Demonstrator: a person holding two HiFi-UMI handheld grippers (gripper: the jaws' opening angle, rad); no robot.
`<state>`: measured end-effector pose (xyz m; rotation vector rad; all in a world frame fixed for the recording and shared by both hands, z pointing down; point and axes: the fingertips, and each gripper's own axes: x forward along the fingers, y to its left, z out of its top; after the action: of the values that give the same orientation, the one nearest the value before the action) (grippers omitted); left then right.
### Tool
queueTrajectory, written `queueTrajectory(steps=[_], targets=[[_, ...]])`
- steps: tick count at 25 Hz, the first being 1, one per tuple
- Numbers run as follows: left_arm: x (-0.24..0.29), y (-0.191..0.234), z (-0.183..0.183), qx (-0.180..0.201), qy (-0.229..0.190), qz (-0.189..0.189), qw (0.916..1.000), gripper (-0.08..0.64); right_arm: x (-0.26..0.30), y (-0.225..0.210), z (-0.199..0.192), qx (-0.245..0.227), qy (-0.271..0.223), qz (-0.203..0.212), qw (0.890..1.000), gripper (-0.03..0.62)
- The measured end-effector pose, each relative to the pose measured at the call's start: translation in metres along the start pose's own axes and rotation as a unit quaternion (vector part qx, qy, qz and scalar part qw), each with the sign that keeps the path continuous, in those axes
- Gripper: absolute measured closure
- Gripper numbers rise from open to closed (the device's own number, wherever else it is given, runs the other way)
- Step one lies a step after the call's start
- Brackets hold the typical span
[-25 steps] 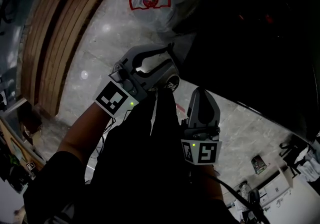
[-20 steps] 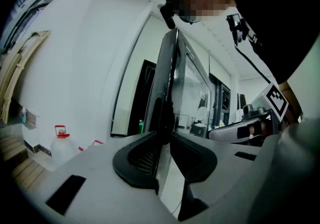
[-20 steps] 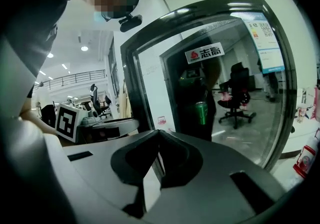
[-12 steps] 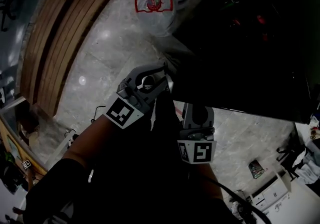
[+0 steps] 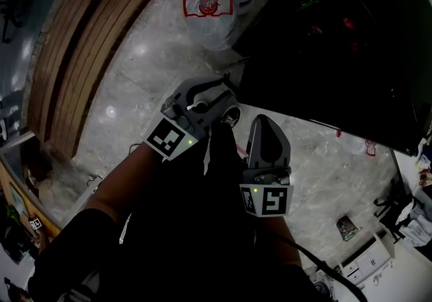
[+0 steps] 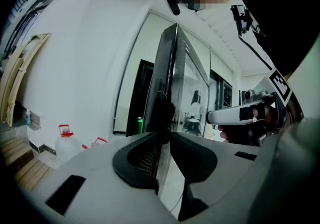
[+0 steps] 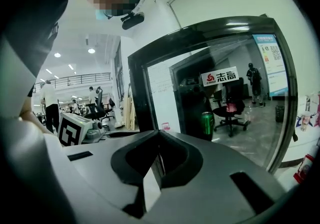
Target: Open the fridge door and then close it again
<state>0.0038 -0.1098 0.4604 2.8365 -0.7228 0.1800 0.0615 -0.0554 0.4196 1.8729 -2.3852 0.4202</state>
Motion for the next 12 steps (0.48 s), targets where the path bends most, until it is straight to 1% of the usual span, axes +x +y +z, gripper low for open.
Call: queueTrajectory(steps=[2, 6, 12], targets=[[0.001, 0.0, 0.0, 0.002, -0.001, 0.0, 1.0, 0.472, -0.001, -0.002, -0.001, 0.001, 0.0, -0.003, 1.0, 0.577], [0.003, 0.003, 0.0, -0.005, -0.003, 0.004, 1.0, 0.471, 0.001, -0.005, -0.002, 0.003, -0.001, -0.006, 1.0, 0.577], [0.009, 0.011, 0.001, -0.005, -0.002, 0.005, 1.0, 0.471, 0.008, -0.009, -0.003, 0.006, 0.003, -0.004, 1.0, 0.577]])
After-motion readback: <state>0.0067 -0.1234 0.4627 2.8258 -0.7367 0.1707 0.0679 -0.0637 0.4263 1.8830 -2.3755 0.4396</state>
